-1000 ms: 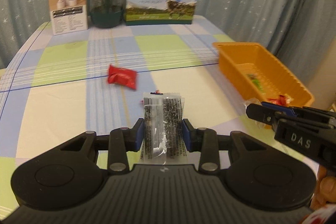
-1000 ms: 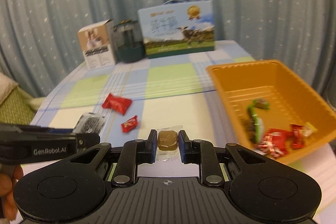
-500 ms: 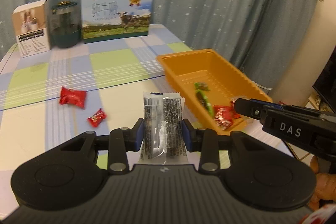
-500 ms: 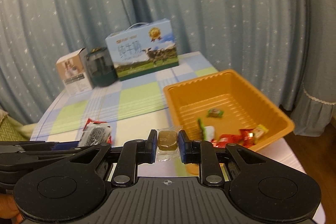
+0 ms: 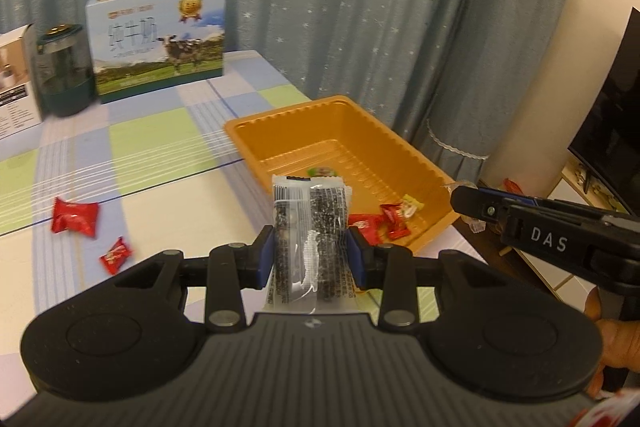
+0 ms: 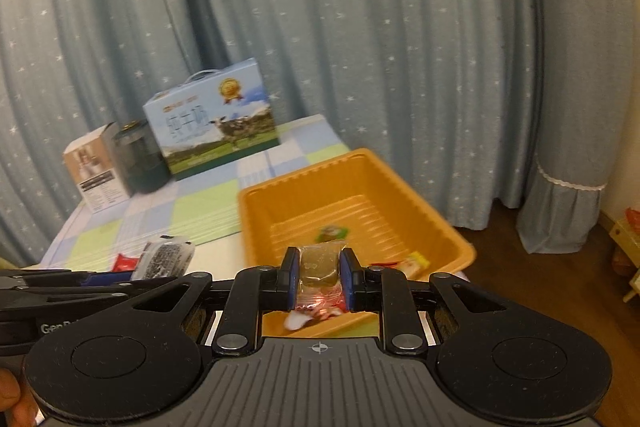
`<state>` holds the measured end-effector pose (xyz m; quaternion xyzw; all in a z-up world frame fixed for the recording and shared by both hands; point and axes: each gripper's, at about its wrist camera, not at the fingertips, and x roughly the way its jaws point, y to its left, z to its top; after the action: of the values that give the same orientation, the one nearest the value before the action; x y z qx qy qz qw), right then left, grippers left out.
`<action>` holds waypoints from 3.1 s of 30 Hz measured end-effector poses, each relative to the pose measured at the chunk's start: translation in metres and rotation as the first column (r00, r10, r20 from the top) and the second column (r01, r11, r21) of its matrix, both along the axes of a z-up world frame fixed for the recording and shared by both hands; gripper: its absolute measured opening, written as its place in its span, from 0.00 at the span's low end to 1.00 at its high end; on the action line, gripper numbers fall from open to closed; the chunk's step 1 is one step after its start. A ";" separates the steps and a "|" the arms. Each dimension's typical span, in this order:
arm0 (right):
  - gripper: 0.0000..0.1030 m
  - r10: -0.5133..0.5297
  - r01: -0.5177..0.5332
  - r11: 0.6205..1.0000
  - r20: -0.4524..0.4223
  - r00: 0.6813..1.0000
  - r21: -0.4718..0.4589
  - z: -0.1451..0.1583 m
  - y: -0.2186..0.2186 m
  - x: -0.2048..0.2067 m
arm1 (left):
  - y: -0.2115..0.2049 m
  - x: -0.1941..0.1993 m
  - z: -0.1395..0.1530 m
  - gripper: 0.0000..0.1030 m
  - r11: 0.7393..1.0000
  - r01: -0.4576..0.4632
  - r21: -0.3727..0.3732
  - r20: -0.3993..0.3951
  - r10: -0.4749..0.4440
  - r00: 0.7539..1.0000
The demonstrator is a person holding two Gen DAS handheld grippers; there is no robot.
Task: Organize snacks
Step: 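Carry both snacks over the orange tray and open both tools to drop them, then move both open tools back toward the two red candies on the table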
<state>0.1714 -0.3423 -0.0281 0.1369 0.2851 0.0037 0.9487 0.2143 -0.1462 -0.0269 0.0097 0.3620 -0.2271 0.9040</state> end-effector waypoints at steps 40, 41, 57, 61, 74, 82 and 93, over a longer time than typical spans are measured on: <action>0.21 -0.016 0.016 1.000 -0.025 1.000 0.012 -0.036 -0.057 0.078 | -0.069 0.087 -0.043 0.36 0.997 0.076 -0.007 -0.028 -0.076 0.997; 0.21 -0.015 0.015 1.000 -0.026 1.000 0.012 -0.036 -0.057 0.078 | -0.067 0.086 -0.042 0.36 0.997 0.072 -0.002 -0.025 -0.072 0.997; 0.21 0.025 -0.024 0.999 -0.018 1.000 0.021 -0.030 -0.043 0.079 | -0.032 0.070 -0.036 0.40 1.000 -0.009 -0.012 -0.029 0.008 1.000; 0.21 0.030 -0.030 0.999 -0.011 0.999 0.044 -0.030 -0.043 0.082 | -0.025 0.068 -0.035 0.41 1.000 -0.023 -0.020 -0.032 0.023 0.999; 0.58 0.003 0.000 0.992 -0.021 1.000 0.125 -0.022 -0.051 0.069 | 0.000 0.047 -0.034 0.43 0.997 -0.071 -0.016 -0.037 0.070 0.997; 0.58 0.007 -0.004 0.991 -0.022 1.000 0.136 -0.006 -0.037 0.039 | 0.023 0.020 -0.024 0.56 0.993 -0.120 -0.019 -0.033 0.119 0.992; 0.65 0.060 -0.058 0.992 -0.012 0.998 0.114 0.013 0.006 0.001 | 0.054 -0.023 0.001 0.68 0.984 -0.180 0.001 -0.010 0.180 0.984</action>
<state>0.1719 -0.3365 -0.0150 0.1821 0.2956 0.0468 0.9366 0.1916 -0.0924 -0.0257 -0.0242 0.3661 -0.1443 0.9190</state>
